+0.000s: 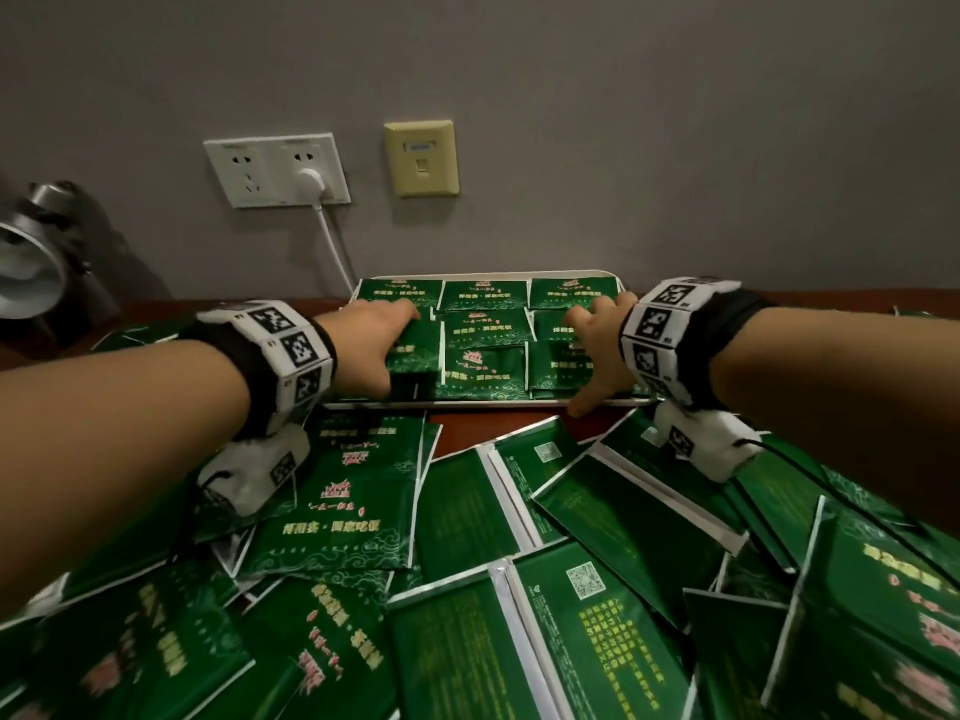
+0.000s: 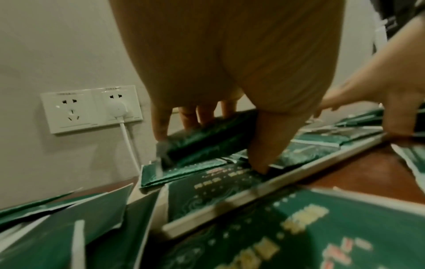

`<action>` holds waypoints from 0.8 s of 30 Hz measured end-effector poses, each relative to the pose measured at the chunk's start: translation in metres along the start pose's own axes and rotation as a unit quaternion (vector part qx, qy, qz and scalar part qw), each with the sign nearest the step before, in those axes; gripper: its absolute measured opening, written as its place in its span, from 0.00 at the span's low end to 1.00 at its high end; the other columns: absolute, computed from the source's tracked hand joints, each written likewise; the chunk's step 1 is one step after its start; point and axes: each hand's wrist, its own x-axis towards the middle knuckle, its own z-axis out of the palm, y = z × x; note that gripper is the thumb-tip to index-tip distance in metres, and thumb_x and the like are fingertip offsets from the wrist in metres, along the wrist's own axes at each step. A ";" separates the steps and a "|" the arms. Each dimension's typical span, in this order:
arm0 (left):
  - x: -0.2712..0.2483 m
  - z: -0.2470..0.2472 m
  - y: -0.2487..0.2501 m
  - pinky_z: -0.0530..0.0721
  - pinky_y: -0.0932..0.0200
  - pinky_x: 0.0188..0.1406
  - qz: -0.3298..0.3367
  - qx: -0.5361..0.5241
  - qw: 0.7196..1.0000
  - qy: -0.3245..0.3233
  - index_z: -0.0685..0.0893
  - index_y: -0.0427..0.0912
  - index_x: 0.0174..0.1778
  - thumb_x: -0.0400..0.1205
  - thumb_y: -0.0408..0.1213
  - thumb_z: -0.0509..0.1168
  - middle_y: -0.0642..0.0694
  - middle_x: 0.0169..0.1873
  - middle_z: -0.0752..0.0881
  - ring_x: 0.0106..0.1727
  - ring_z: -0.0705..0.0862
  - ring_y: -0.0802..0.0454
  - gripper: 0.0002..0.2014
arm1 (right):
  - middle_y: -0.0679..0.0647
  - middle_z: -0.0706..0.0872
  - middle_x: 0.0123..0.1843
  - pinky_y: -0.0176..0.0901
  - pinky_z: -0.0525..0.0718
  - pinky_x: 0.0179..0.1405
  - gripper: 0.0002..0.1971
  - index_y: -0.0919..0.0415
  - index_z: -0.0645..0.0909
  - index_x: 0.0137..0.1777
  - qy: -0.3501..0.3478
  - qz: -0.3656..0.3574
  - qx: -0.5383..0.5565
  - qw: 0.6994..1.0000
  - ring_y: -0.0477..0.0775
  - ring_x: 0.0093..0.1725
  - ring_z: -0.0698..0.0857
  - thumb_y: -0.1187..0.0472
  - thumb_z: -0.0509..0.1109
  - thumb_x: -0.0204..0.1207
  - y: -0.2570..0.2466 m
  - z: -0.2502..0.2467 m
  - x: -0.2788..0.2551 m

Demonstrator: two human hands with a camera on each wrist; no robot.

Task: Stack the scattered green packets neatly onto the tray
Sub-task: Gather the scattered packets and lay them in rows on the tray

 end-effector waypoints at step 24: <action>-0.039 0.000 0.016 0.71 0.43 0.72 -0.020 0.117 0.993 0.013 0.55 0.53 0.83 0.71 0.52 0.78 0.39 0.73 0.69 0.74 0.67 0.39 0.49 | 0.49 0.76 0.68 0.43 0.71 0.48 0.45 0.47 0.64 0.76 -0.082 -0.216 -0.092 0.969 0.54 0.65 0.71 0.38 0.80 0.62 -0.043 -0.001 -0.089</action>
